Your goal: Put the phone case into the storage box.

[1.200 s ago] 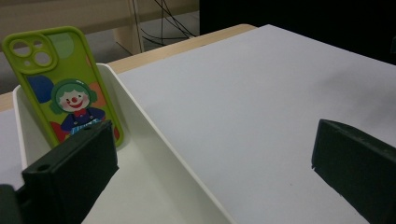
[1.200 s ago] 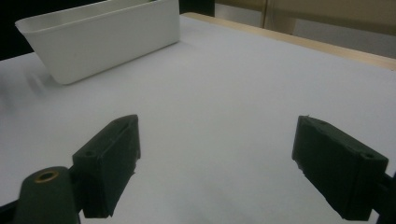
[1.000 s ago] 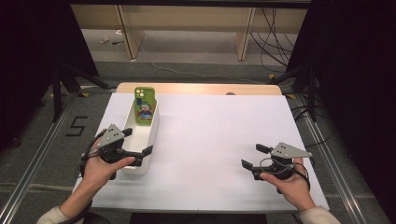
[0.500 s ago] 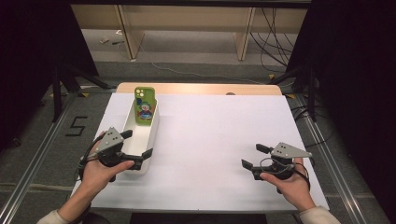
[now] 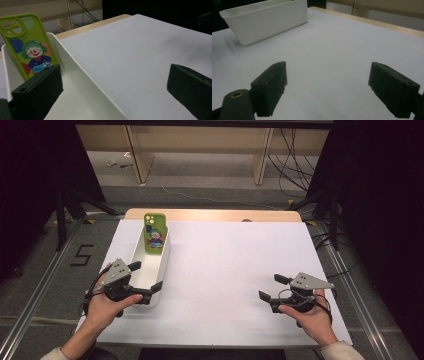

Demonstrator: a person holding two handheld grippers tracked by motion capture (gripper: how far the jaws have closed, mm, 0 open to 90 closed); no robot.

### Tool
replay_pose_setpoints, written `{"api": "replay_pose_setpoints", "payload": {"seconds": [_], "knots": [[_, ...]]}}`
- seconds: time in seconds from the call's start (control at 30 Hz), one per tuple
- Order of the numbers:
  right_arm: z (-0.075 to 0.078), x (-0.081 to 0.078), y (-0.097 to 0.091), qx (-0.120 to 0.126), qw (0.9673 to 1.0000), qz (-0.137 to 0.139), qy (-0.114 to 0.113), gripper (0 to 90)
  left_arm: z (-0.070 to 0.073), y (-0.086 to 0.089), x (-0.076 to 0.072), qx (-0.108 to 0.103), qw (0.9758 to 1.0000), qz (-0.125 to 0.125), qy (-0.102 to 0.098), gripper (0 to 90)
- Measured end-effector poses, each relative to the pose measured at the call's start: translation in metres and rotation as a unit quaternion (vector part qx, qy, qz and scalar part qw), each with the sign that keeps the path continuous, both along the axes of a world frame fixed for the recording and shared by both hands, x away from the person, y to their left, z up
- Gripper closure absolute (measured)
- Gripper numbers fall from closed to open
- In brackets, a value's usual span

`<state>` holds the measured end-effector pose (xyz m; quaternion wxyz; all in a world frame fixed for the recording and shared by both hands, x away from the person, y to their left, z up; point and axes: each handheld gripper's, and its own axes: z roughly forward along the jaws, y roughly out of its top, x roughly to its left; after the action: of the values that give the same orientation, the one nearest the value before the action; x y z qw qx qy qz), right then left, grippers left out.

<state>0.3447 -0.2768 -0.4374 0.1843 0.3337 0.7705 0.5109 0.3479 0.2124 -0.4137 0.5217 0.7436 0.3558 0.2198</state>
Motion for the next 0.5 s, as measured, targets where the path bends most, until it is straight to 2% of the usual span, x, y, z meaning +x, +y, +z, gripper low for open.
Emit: {"api": "replay_pose_setpoints", "payload": {"seconds": [0.5], "knots": [[-0.0001,0.0001,-0.0006,-0.001,1.0000,-0.001,0.000,16.4,-0.0022,-0.0025,-0.0003,-0.005,1.0000,-0.007,-0.001,0.0]]}}
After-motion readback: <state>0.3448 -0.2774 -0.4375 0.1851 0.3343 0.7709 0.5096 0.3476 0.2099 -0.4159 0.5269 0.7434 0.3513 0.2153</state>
